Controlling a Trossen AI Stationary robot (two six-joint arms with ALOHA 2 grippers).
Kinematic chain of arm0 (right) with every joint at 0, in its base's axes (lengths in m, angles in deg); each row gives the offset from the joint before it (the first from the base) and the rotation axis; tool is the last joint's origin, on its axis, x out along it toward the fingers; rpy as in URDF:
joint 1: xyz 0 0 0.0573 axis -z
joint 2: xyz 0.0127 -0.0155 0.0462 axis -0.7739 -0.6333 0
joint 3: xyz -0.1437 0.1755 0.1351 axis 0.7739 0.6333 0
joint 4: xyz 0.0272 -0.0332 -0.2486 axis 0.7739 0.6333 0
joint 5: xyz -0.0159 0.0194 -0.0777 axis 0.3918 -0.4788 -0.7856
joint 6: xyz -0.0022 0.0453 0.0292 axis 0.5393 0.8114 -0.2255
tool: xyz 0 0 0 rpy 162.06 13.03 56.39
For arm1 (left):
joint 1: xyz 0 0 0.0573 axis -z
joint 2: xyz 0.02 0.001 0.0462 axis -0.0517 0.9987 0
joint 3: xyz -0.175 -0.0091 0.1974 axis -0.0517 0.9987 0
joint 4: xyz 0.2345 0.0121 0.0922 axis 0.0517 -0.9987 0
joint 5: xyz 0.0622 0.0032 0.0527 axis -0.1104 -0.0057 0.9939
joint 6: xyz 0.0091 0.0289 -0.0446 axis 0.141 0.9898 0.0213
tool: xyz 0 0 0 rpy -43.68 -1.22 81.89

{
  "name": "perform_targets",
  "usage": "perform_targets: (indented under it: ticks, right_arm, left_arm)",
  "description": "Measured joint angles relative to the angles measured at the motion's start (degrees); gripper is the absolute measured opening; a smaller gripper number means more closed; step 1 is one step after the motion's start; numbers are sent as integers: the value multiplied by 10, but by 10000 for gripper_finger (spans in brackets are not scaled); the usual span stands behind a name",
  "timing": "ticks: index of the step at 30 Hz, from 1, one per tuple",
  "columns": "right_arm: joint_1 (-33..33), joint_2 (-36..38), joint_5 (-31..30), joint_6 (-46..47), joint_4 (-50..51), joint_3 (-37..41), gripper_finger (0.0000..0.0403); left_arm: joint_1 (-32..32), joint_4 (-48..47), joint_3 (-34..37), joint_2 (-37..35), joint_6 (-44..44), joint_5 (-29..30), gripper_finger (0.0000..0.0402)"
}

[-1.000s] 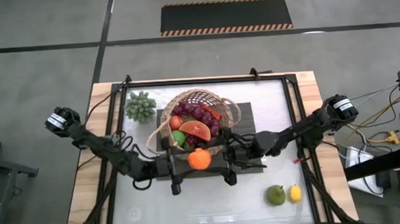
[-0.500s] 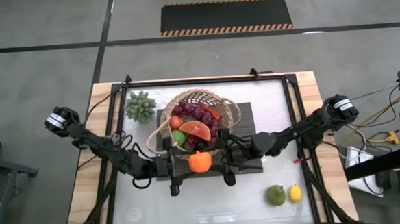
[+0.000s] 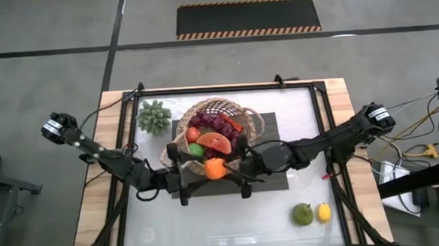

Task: Build produce basket
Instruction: Put the orange into the brown basket

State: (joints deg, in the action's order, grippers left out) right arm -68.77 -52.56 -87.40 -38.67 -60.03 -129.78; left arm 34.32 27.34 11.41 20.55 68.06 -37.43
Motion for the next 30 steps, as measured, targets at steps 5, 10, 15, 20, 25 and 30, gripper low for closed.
perform_targets:
  ticks: [5, 10, 15, 20, 25, 30]
  right_arm:
    - [10, -13, -21, 76, 231, -123, 231]
    - [50, -47, -22, 136, 415, -233, 231]
    - [114, -93, -22, 189, 554, -329, 231]
    - [178, -162, -18, 208, 630, -392, 231]
    - [230, -238, -18, 203, 667, -458, 235]
    - [261, -313, -23, 201, 739, -535, 239]
  left_arm:
    - [0, -73, 7, -47, -28, 1, 336]
    - [0, -76, 33, -84, -16, 1, 336]
    - [1, -74, 52, -129, -21, 26, 336]
    - [2, -74, 84, -162, -32, 26, 336]
    - [2, -71, 87, -177, -32, 26, 336]
    - [2, -74, 87, -176, -29, 26, 336]
